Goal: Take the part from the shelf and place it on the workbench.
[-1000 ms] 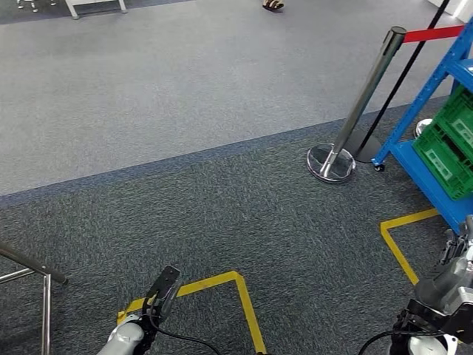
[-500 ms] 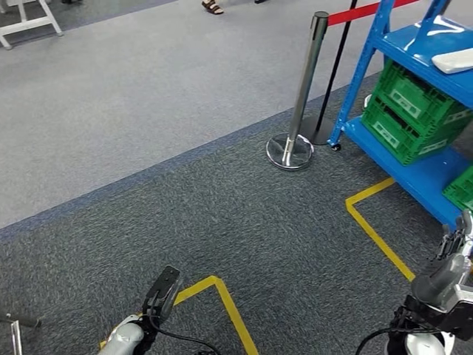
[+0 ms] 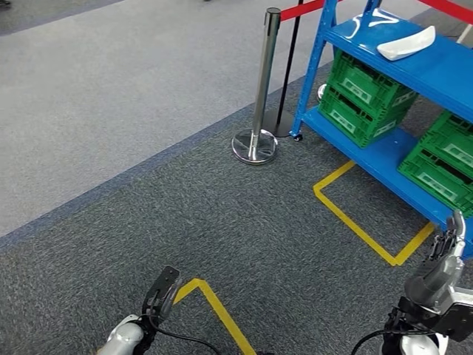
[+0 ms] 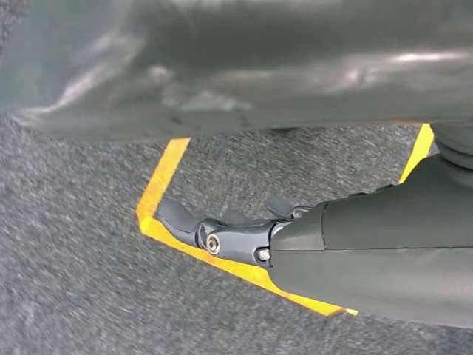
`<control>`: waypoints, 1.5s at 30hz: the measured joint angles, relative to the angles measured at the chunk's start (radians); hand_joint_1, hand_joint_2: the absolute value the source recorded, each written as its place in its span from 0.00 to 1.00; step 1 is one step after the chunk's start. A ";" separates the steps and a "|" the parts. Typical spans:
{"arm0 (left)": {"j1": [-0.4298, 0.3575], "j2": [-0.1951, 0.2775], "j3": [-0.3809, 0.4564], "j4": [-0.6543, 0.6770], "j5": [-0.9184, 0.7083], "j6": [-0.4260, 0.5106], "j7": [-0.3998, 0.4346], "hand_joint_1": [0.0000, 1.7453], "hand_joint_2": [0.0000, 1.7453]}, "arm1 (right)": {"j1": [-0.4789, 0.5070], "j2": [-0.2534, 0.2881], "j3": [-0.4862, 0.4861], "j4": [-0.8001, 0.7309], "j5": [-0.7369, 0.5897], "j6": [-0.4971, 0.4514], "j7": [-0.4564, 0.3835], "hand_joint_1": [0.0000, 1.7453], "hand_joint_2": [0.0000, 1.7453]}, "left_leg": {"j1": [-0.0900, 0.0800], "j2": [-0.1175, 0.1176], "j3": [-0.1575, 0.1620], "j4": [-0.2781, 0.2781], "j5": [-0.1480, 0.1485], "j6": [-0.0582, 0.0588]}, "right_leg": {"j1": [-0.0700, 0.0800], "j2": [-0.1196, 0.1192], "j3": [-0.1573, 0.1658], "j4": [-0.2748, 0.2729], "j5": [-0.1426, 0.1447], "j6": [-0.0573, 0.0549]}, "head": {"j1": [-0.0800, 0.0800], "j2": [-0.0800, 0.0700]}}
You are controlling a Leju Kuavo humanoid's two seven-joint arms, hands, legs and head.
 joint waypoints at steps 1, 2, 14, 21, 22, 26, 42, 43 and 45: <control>0.000 -0.001 0.000 0.000 0.000 -0.001 0.001 0.00 0.00 | 0.000 0.000 0.001 0.002 0.000 0.000 0.000 0.00 0.00 | 0.000 0.012 0.003 0.000 -0.002 -0.002 | 0.000 -0.009 0.034 -0.057 0.030 -0.001 | 0.000 0.000; 0.000 -0.001 0.000 0.000 0.000 -0.002 0.001 0.00 0.00 | -0.002 0.000 0.003 0.003 0.001 0.000 0.000 0.00 0.00 | -0.001 0.022 0.007 0.000 -0.005 -0.005 | 0.003 -0.033 0.074 -0.127 0.054 -0.003 | 0.000 0.000; 0.002 -0.013 -0.001 0.000 0.001 -0.015 -0.002 0.00 0.00 | -0.009 0.000 0.034 0.004 0.017 -0.001 -0.001 0.00 0.00 | -0.002 -0.038 -0.118 0.271 -0.131 -0.052 | 0.003 0.046 0.139 -0.251 0.090 -0.055 | -0.011 0.000; 0.001 -0.015 -0.001 0.000 0.000 -0.022 -0.004 0.00 0.00 | -0.009 0.000 0.040 0.004 0.017 -0.001 0.000 0.00 0.00 | 0.008 -0.130 -0.007 -0.001 0.009 -0.039 | -0.001 0.140 0.127 -0.249 0.097 -0.030 | -0.011 0.000; 0.000 -0.017 -0.001 0.000 -0.002 -0.028 -0.006 0.00 0.00 | -0.008 0.000 0.041 0.004 0.017 -0.001 0.001 0.00 0.00 | 0.008 -0.118 -0.008 -0.003 0.010 -0.034 | -0.004 0.151 0.121 -0.253 0.100 -0.023 | -0.011 0.000; -0.006 -0.027 -0.005 0.000 -0.018 -0.049 -0.010 0.00 0.00 | -0.013 -0.001 0.043 0.004 0.017 -0.003 0.004 0.00 0.00 | 0.008 -0.066 -0.003 -0.012 0.015 -0.010 | 0.001 0.051 0.061 -0.145 0.037 -0.007 | -0.004 0.000; -0.007 -0.029 -0.026 0.000 -0.029 -0.064 0.004 0.00 0.00 | -0.009 -0.003 0.049 0.005 0.014 0.003 0.015 0.00 0.00 | 0.000 -0.021 -0.050 0.146 -0.097 -0.056 | 0.000 0.007 0.139 -0.245 0.082 -0.052 | -0.011 0.000; -0.005 -0.029 -0.026 0.000 -0.029 -0.064 0.005 0.00 0.00 | -0.009 -0.003 0.049 0.005 0.014 0.004 0.016 0.00 0.00 | 0.000 -0.030 -0.084 0.210 -0.121 -0.057 | 0.000 0.020 0.139 -0.245 0.081 -0.054 | -0.013 0.000; -0.003 -0.028 -0.026 0.000 -0.028 -0.065 0.006 0.00 0.00 | -0.008 -0.003 0.050 0.007 0.015 0.005 0.018 0.00 0.00 | 0.000 -0.037 -0.123 0.267 -0.119 -0.055 | 0.001 0.044 0.140 -0.245 0.081 -0.056 | -0.013 0.000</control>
